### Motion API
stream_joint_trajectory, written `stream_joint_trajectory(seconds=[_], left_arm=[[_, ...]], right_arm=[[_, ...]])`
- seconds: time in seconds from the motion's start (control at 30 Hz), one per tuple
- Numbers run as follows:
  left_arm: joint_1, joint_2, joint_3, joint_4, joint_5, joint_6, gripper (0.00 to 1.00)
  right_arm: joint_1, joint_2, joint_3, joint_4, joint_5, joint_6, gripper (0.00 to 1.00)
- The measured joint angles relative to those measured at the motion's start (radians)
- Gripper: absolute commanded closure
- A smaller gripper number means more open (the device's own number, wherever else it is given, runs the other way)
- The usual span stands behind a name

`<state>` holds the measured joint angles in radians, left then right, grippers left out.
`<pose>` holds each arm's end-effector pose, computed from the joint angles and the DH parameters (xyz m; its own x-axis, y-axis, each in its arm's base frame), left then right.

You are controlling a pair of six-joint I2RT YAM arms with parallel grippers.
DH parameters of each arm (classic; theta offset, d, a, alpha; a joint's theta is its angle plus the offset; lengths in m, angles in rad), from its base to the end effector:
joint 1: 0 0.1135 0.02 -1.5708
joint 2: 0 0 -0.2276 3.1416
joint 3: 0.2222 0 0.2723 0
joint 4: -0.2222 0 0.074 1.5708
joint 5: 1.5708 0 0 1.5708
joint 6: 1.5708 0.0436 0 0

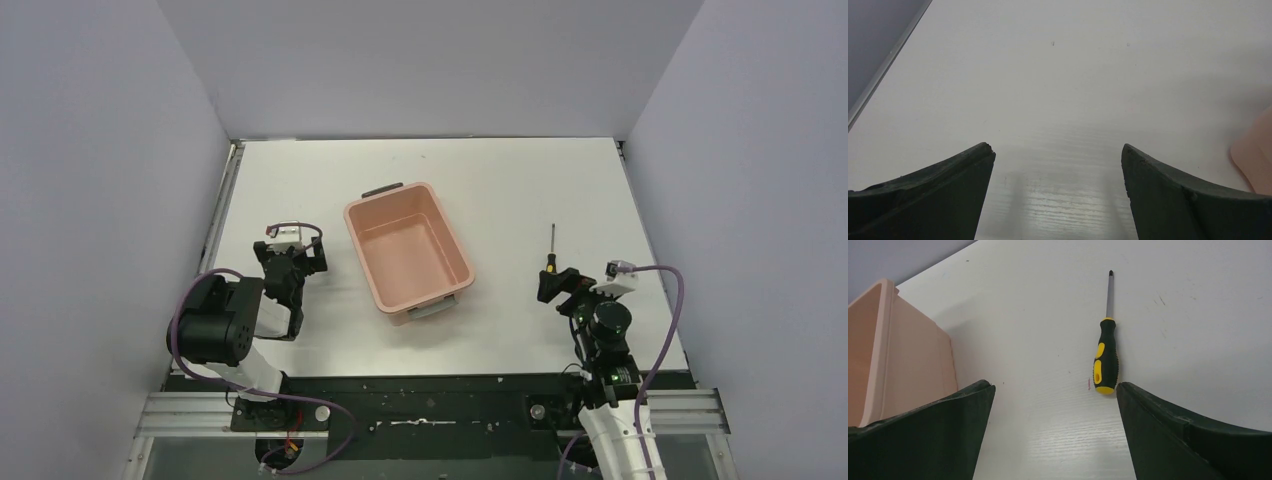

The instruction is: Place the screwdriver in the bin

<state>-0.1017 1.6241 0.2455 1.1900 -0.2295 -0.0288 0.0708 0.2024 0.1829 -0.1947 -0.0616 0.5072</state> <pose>0.2558 -0.0161 0.0697 -0.1829 -0.0095 -0.9831 -0.1287 0.9916 0.0144 0.1780 0.0153 0.1891 -0.2488 0.4684 -0.8478 -0.0112 0.8738 0.4861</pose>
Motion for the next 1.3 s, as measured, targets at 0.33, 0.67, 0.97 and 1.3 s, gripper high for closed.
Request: stream_joint_trajectory(seconds=[0.33, 0.67, 0.97, 1.3], left_arm=[[0.0, 0.0, 0.0, -0.002, 0.001, 0.0, 0.03], [0.0, 0.0, 0.0, -0.002, 0.003, 0.0, 0.03], [0.001, 0.0, 0.0, -0.002, 0.003, 0.0, 0.03], [0.001, 0.0, 0.0, -0.002, 0.003, 0.0, 0.03]], right_arm=[[0.0, 0.32, 0.342, -0.101, 0.097, -0.058, 0.0], [-0.019, 1.189, 0.962, -0.267, 0.165, -0.225, 0.03], [-0.039, 1.542, 0.899, -0.367, 0.087, -0.287, 0.44], [-0.038, 1.598, 0.984, -0.431, 0.092, -0.306, 1.0]])
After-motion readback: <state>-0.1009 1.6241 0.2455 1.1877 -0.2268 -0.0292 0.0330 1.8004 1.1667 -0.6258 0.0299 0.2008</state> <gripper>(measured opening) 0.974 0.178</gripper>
